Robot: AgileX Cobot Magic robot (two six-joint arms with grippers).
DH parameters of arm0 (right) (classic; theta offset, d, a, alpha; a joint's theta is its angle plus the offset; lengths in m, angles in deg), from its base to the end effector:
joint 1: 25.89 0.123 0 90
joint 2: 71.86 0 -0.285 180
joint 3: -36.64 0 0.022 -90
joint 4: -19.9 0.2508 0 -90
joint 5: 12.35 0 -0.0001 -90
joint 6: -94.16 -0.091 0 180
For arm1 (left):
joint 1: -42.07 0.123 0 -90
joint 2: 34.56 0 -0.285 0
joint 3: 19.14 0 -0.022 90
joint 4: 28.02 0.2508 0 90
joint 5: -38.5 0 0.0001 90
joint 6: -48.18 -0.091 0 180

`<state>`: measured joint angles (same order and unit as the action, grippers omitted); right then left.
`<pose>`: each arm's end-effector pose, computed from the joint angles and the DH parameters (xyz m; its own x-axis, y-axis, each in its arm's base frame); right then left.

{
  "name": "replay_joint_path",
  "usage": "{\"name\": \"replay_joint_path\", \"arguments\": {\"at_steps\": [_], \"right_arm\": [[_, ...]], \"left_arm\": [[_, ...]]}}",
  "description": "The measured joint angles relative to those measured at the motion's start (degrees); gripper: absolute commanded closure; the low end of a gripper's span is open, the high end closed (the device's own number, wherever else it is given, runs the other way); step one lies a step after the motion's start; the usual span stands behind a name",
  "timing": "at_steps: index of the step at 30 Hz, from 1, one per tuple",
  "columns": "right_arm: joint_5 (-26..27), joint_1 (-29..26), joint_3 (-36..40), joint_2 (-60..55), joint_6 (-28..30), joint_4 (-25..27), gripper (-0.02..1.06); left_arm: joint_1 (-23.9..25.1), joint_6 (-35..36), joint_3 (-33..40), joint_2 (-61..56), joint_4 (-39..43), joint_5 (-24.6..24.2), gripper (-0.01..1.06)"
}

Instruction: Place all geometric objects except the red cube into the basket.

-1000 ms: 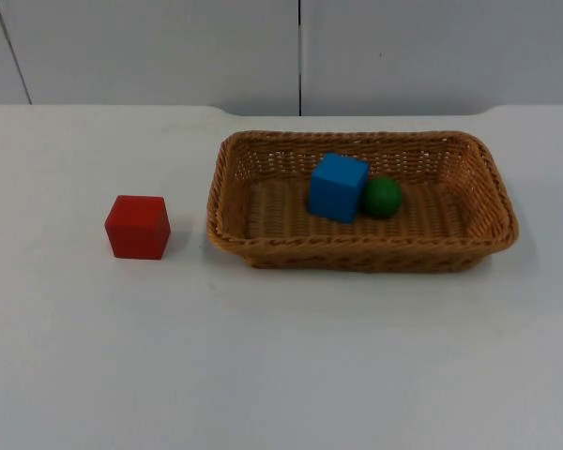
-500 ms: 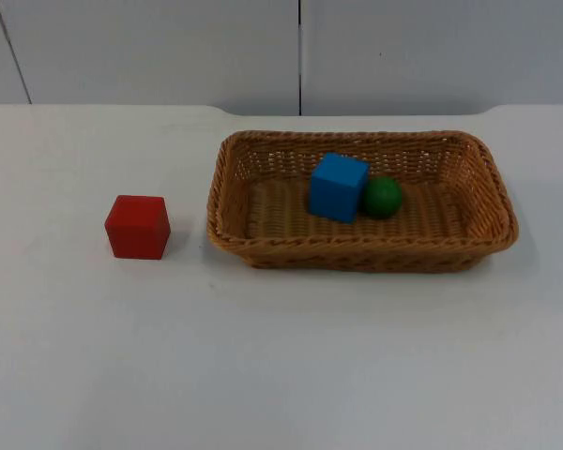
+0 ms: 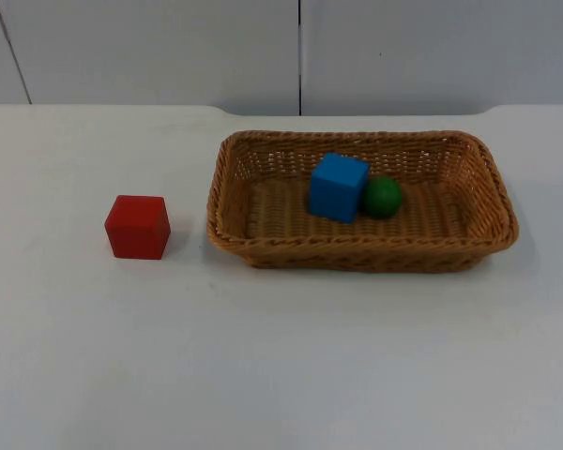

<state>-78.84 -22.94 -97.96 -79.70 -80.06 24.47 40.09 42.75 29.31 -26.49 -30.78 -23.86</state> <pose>-0.0161 0.0058 0.2846 -0.4852 -0.0939 -0.8694 -0.1485 0.9886 -0.0238 -0.0057 -0.0037 0.2758 -0.4758 0.0888 -0.8751 0.1066 0.9934 0.0428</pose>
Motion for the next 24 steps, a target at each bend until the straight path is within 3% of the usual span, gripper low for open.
{"name": "replay_joint_path", "arguments": {"at_steps": [6, 24], "right_arm": [[3.3, 0.0, 2.03, -0.1, -0.97, -0.12, 0.0], [3.78, 0.0, 2.15, -0.1, -0.91, -4.15, 0.0]], "left_arm": [[0.0, 0.86, 0.12, 0.0, -0.03, 0.1, 0.0], [0.0, 0.86, 0.12, 0.0, 0.11, 0.1, 0.0]]}}
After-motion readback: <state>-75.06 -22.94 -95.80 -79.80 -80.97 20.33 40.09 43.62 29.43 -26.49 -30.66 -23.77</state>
